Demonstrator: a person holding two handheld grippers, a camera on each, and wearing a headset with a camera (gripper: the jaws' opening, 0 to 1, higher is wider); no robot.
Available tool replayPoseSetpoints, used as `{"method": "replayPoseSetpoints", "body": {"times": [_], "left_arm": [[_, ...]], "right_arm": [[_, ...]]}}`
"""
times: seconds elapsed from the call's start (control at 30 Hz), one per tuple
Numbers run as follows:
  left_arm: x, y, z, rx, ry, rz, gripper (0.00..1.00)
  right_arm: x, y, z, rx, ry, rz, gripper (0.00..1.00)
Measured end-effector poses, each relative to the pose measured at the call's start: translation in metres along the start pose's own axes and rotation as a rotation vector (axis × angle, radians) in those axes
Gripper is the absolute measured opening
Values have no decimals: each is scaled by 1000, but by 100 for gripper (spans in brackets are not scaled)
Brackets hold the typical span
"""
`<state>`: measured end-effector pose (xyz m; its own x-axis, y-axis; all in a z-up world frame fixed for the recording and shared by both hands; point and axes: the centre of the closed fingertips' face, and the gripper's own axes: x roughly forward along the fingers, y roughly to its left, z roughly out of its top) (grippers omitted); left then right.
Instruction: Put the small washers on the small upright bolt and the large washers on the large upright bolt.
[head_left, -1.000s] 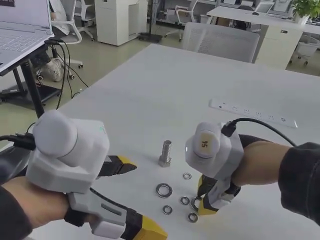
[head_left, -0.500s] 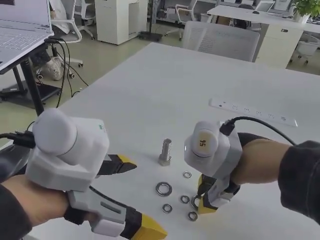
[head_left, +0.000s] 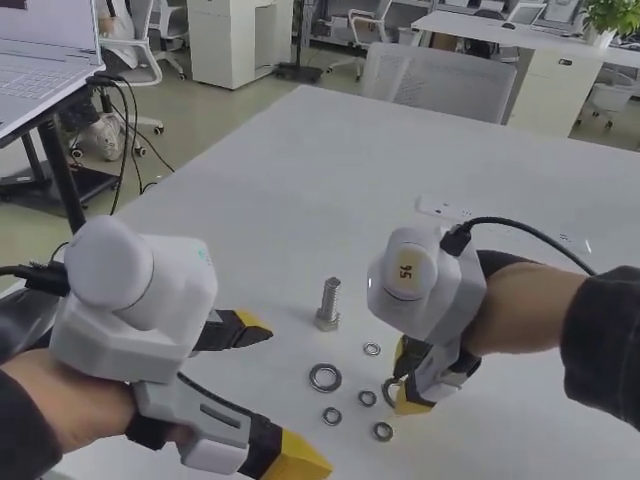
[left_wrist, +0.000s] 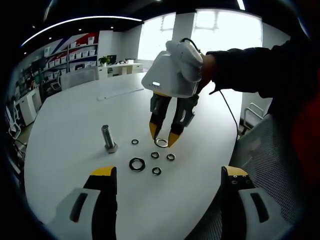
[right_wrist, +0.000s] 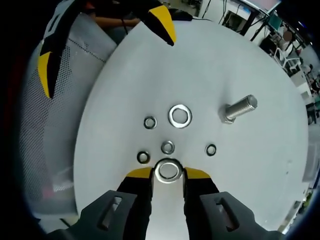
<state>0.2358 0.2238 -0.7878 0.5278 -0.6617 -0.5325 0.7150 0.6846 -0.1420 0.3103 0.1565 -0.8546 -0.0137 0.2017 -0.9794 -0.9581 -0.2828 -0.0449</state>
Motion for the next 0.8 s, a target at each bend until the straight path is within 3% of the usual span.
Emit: {"method": "replayPoseSetpoints", "body": {"times": [0.3,0.8], "left_arm": [[-1,0,2,5,-8,-1,85],[-2,1,5,9,-21,2,85]], "right_arm": [[-24,-8,9,-13,-5,-23,24],[-65,-38,31,-52,-16,-86,24]]}}
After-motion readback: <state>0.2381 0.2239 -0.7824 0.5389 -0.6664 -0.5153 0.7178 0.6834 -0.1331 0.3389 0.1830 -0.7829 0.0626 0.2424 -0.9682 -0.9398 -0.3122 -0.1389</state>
